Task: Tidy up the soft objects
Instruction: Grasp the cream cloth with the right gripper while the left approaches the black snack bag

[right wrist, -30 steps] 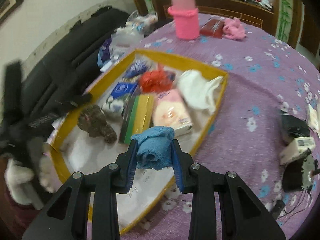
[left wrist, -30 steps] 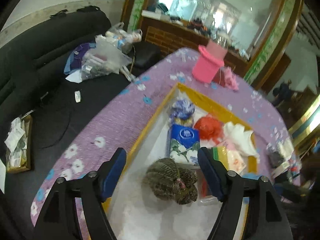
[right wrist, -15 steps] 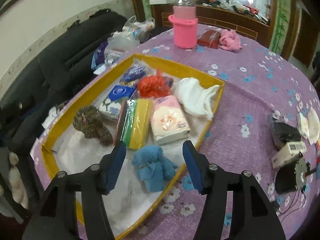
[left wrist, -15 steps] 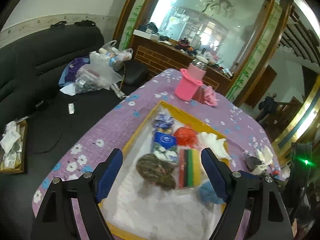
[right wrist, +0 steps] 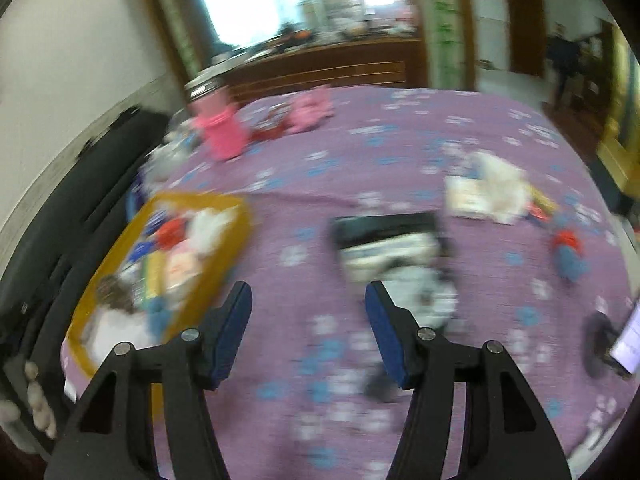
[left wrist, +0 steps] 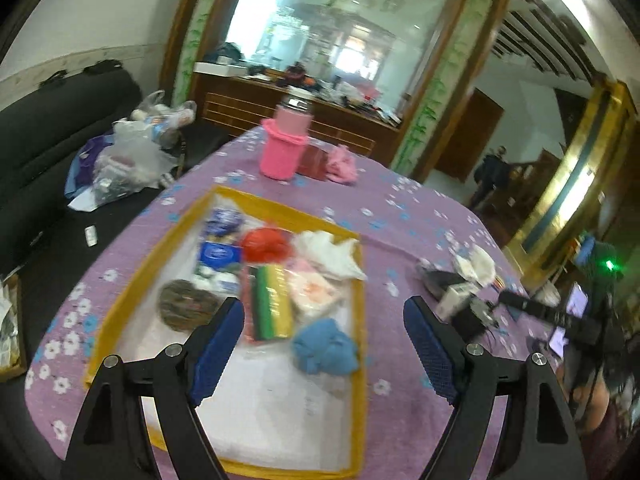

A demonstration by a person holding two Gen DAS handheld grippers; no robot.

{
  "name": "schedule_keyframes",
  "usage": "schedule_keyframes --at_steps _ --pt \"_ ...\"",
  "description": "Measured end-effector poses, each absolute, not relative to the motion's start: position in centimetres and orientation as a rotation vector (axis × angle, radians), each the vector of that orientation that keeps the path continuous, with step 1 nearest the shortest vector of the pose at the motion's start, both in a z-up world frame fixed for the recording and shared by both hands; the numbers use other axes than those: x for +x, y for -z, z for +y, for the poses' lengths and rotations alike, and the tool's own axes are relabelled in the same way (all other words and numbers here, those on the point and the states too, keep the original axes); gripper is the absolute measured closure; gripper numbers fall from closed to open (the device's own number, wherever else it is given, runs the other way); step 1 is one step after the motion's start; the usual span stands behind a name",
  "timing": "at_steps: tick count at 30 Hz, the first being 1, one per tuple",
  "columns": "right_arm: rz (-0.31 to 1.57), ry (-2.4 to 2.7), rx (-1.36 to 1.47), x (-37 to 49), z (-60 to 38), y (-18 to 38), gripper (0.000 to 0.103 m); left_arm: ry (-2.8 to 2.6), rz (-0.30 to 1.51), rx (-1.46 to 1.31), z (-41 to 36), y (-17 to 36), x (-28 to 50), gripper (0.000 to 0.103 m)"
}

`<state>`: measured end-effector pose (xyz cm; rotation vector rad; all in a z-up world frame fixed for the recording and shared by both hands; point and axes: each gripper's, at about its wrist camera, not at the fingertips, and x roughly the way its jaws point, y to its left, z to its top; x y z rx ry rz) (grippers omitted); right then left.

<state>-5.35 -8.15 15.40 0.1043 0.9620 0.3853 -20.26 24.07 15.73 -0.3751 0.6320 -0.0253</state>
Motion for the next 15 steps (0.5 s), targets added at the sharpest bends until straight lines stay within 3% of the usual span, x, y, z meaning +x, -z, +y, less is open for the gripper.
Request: schedule_keyframes --at_steps 8,15 --pt "0.971 -0.197 0.268 -2.8 -18.6 -14.0 0.045 0.121 0.705 -0.287 18.4 -15.6 -17.4 0.021" --pt "0.994 -0.169 0.319 -0.3 -20.6 -12.1 0.046 0.190 0.781 -0.242 13.5 -15.0 -13.6 0.021"
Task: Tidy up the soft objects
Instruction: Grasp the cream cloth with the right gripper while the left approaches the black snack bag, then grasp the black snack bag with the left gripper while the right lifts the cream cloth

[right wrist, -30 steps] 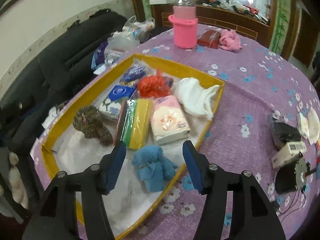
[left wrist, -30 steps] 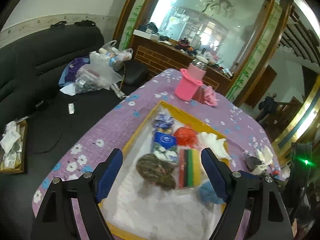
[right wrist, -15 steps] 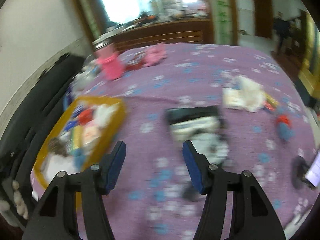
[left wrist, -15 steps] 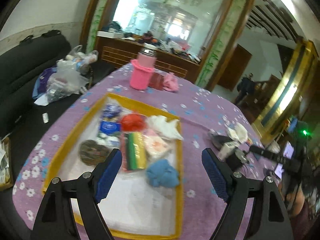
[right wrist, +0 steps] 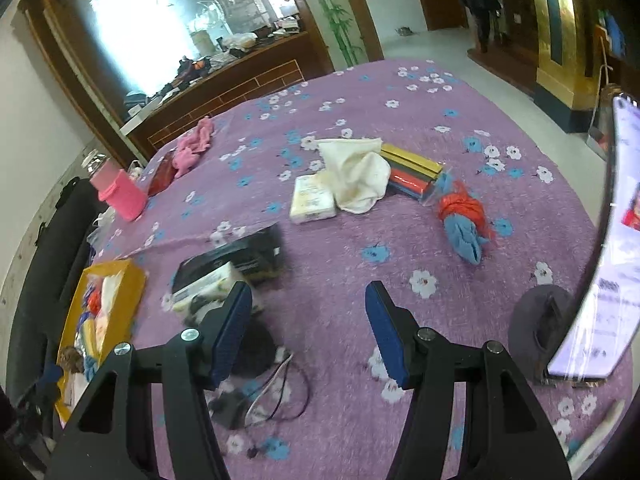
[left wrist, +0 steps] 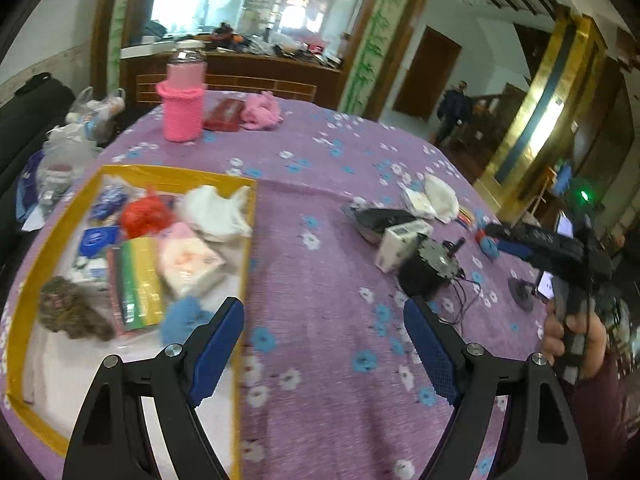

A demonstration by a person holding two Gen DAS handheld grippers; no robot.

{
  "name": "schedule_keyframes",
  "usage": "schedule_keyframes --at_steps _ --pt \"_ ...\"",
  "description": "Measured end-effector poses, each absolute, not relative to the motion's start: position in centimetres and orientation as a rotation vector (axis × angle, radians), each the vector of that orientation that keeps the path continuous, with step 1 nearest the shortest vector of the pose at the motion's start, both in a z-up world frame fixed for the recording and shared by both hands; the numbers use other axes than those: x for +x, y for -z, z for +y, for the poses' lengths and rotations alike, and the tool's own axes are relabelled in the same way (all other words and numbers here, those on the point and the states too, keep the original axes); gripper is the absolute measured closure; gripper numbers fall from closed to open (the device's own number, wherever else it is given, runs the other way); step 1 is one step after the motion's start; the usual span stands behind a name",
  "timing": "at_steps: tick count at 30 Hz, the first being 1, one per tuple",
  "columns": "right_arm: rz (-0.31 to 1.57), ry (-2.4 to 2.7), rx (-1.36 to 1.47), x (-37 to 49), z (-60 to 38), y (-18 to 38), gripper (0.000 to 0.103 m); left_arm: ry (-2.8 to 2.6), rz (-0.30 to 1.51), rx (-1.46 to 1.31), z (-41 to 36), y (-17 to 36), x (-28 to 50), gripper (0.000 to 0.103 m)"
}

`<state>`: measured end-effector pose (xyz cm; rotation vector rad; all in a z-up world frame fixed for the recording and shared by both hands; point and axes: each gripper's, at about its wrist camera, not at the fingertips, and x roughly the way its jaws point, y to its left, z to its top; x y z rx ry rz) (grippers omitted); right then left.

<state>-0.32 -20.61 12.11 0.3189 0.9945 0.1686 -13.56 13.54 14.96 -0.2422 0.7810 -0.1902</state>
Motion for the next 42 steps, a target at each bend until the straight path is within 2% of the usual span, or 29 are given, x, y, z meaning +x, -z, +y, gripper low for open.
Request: schedule_keyframes --at_steps 8,16,18,19,20,23,34,38,42 --pt "1.008 -0.041 0.261 6.6 -22.0 -10.5 0.046 0.256 0.840 -0.217 10.0 -12.9 -9.6 0.021" --pt "1.075 0.027 0.148 12.4 -20.9 -7.7 0.047 0.275 0.854 -0.209 9.7 -12.1 -7.0 0.021" --pt "1.084 0.021 0.124 13.0 -20.5 -7.1 0.065 0.281 0.854 -0.210 9.7 -12.1 -6.3 0.022" --pt "1.092 0.020 0.124 13.1 -20.5 -6.9 0.081 0.285 0.857 -0.215 9.7 -12.1 -6.0 0.022" --pt "1.101 0.015 0.136 13.0 -20.6 -6.7 0.086 0.291 0.862 -0.224 9.7 -12.0 -5.7 0.022" --pt "1.097 0.008 0.153 12.4 -20.9 -6.5 0.092 0.289 0.862 -0.231 9.7 -12.1 -4.9 0.022" --pt "0.996 -0.187 0.392 3.5 -22.9 -10.8 0.093 0.236 0.894 -0.228 9.1 -12.5 0.3 0.022" --pt "1.006 -0.273 0.433 2.7 -22.2 -10.1 0.093 0.236 0.943 -0.213 8.2 -11.3 4.7 0.023" --pt "1.048 -0.266 0.416 3.3 -21.9 -8.5 0.093 0.209 0.969 -0.080 6.2 -9.6 8.5 0.023"
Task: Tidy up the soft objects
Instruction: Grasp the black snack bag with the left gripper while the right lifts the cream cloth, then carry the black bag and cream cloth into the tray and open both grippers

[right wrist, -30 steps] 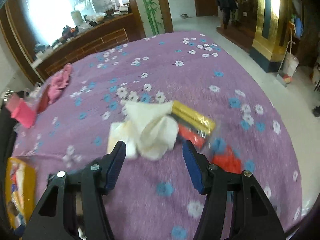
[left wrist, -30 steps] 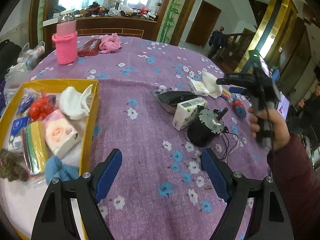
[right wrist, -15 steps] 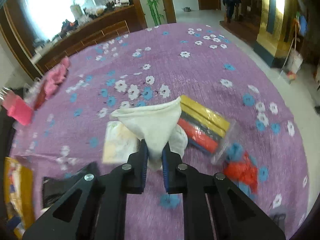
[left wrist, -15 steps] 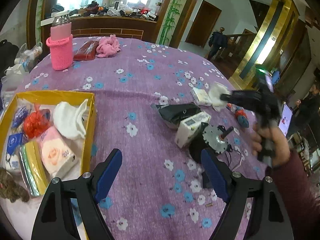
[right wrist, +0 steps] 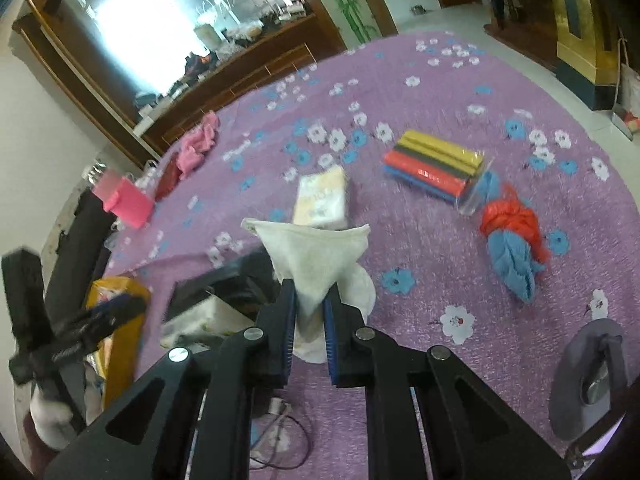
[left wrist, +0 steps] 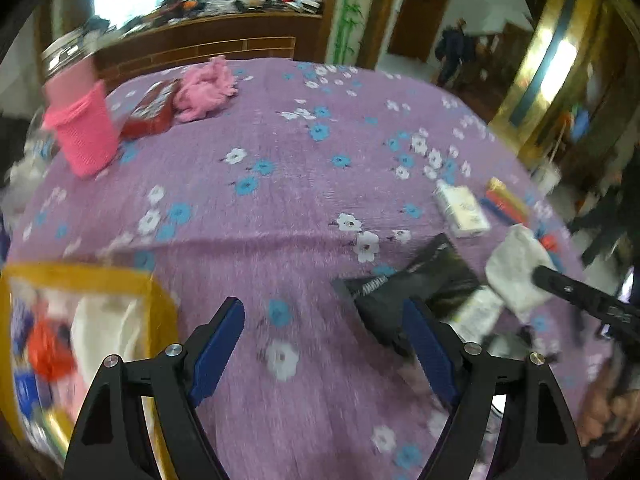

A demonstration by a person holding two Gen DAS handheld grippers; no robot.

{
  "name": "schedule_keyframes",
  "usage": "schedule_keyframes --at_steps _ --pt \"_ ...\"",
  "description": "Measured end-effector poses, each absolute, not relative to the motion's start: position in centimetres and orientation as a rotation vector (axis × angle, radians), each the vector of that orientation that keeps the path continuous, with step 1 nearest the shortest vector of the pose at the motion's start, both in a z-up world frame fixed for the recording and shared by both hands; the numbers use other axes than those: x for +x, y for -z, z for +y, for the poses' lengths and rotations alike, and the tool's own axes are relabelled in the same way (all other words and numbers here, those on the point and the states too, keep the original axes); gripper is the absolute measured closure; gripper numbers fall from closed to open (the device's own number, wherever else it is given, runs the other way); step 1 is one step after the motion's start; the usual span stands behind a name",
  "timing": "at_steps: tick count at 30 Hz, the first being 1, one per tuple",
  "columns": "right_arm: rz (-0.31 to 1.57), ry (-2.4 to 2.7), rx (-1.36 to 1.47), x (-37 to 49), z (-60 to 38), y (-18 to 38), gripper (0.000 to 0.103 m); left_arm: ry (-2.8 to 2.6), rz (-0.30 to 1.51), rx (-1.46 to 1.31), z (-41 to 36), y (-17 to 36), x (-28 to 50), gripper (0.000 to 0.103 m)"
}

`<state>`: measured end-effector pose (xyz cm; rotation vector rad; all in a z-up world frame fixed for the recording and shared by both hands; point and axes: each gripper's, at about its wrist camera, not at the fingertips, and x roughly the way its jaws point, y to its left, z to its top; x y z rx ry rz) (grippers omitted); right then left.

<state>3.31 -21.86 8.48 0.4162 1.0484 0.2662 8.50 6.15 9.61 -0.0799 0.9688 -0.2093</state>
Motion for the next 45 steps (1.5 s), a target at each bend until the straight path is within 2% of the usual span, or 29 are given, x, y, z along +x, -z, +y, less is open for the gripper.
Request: schedule_keyframes --at_steps 11,12,15,16,18,20,24,29,30,31,34,37,38,40,42,43,45 --pt "1.074 -0.266 0.420 3.5 -22.0 -7.1 0.092 0.395 0.984 0.143 -1.1 -6.2 13.3 0.023" --pt "1.075 -0.263 0.424 3.5 -22.1 -7.0 0.092 0.400 0.985 0.140 -1.2 -6.2 13.6 0.027" --pt "1.076 -0.245 0.414 3.6 -22.3 -6.8 0.086 0.439 1.010 0.094 -1.6 -5.9 14.6 0.074" --pt "1.074 -0.241 0.408 3.6 -22.2 -6.7 0.081 0.463 1.016 0.076 -1.5 -6.0 14.8 0.079" --pt "1.069 -0.239 0.396 3.6 -22.1 -6.6 0.074 0.447 0.999 0.113 -2.1 -6.1 14.4 0.082" --pt "1.068 -0.231 0.368 3.5 -21.8 -6.5 0.064 0.438 0.990 0.126 -1.9 -6.3 13.8 0.083" --pt "1.062 -0.220 0.343 3.4 -21.5 -6.4 0.064 0.396 0.991 0.101 0.9 -7.0 12.0 0.085" --pt "1.063 -0.211 0.359 3.5 -21.6 -6.2 0.064 0.313 0.998 0.099 4.2 -7.1 8.4 0.082" --pt "1.061 -0.212 0.358 3.5 -21.5 -6.2 0.064 0.296 0.999 0.117 4.3 -6.7 8.2 0.076" --pt "1.059 -0.211 0.356 3.5 -21.5 -6.2 0.064 0.287 0.995 0.129 4.2 -6.6 8.1 0.064" --pt "1.043 -0.208 0.332 3.6 -21.0 -6.2 0.064 0.259 0.995 0.142 3.3 -5.8 8.8 0.046" --pt "1.035 -0.207 0.322 3.9 -20.6 -6.0 0.059 0.266 1.022 0.178 1.7 -4.3 9.4 0.048" --pt "1.031 -0.208 0.317 3.9 -20.6 -6.0 0.059 0.268 1.022 0.192 1.4 -4.1 9.2 0.053" --pt "1.026 -0.211 0.309 3.9 -20.5 -6.0 0.059 0.276 1.008 0.197 1.0 -4.3 8.9 0.068" --pt "1.020 -0.210 0.326 3.8 -20.8 -6.1 0.073 0.276 0.989 0.168 1.2 -5.1 8.3 0.072" --pt "1.017 -0.207 0.334 3.8 -21.0 -6.3 0.087 0.276 0.972 0.152 1.5 -5.5 8.0 0.072" --pt "1.007 -0.210 0.365 3.7 -21.6 -6.6 0.090 0.266 0.928 0.122 2.2 -6.7 7.1 0.072"
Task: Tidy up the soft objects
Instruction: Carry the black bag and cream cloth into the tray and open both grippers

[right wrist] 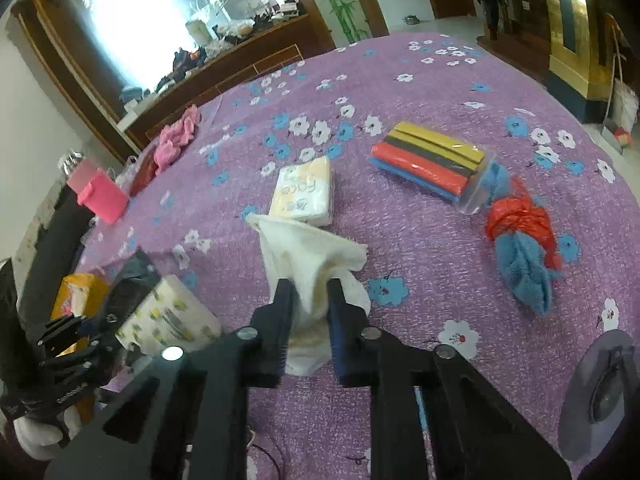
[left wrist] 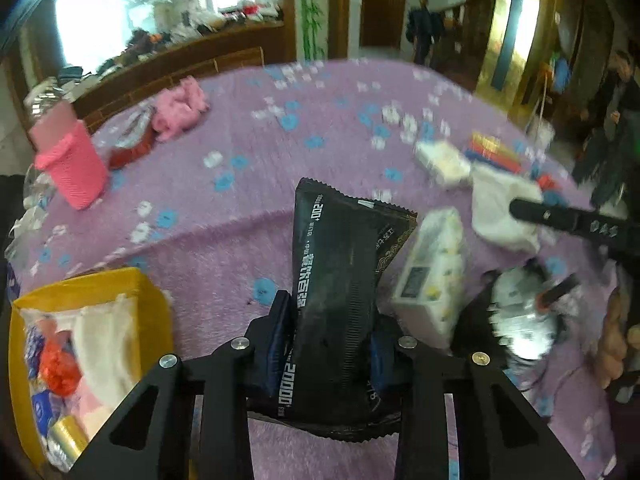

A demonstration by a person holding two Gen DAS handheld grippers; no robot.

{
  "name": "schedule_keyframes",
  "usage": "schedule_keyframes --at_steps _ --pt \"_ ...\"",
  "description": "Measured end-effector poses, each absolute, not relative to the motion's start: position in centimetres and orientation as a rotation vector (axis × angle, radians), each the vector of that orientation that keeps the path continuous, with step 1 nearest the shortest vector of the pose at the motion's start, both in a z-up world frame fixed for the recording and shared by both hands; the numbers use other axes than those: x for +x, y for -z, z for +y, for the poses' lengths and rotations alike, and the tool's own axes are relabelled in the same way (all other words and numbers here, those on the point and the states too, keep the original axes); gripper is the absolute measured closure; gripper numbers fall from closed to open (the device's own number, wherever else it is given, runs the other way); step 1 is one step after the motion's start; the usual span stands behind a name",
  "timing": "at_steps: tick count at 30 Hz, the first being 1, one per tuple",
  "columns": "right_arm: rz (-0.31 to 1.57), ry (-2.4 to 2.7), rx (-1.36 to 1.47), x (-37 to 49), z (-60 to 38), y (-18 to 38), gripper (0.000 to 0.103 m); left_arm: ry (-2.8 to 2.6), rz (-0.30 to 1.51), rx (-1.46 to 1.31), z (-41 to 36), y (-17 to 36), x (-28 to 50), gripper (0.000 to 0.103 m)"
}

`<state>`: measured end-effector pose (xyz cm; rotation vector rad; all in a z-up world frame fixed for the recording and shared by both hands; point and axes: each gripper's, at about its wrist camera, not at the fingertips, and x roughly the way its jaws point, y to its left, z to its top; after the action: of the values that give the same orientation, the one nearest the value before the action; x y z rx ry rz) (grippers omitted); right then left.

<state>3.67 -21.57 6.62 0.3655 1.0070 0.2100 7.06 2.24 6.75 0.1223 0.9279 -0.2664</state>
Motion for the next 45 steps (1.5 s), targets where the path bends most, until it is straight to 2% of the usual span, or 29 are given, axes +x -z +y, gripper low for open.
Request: schedule_keyframes --at_steps 2,8,16,23,28,33,36,41,44,45 --pt "0.988 -0.208 0.382 3.4 -22.0 -7.1 0.093 0.268 0.891 0.082 3.0 -8.1 5.8 0.072" --pt "0.950 -0.215 0.399 2.6 -22.4 -8.3 0.096 0.262 0.804 -0.035 7.0 -11.0 -0.3 0.072" --pt "0.895 -0.274 0.423 -0.1 -21.1 -12.4 0.096 0.081 0.729 -0.188 18.8 -14.5 -11.3 0.072" --pt "0.898 -0.464 0.331 -4.0 -13.2 -16.9 0.096 -0.130 0.754 -0.262 27.2 -12.8 -18.6 0.071" --pt "0.957 -0.602 0.251 -6.5 -5.5 -16.5 0.096 -0.184 0.816 -0.313 29.8 -10.4 -20.9 0.071" --pt "1.024 -0.730 0.172 -8.8 2.0 -15.0 0.096 -0.192 0.874 -0.347 31.0 -9.1 -19.5 0.069" --pt "1.065 -0.782 0.134 -9.5 5.9 -13.8 0.096 -0.206 0.894 -0.348 31.3 -8.7 -18.2 0.064" --pt "1.138 -0.838 0.074 -9.9 10.9 -11.3 0.095 -0.199 0.890 -0.353 31.4 -8.1 -16.0 0.062" --pt "1.203 -0.869 0.072 -10.0 12.8 -9.4 0.095 -0.188 0.831 -0.365 30.9 -8.4 -15.9 0.051" --pt "1.220 -0.886 0.076 -10.0 13.3 -8.9 0.095 -0.190 0.804 -0.367 31.0 -8.9 -16.4 0.042"
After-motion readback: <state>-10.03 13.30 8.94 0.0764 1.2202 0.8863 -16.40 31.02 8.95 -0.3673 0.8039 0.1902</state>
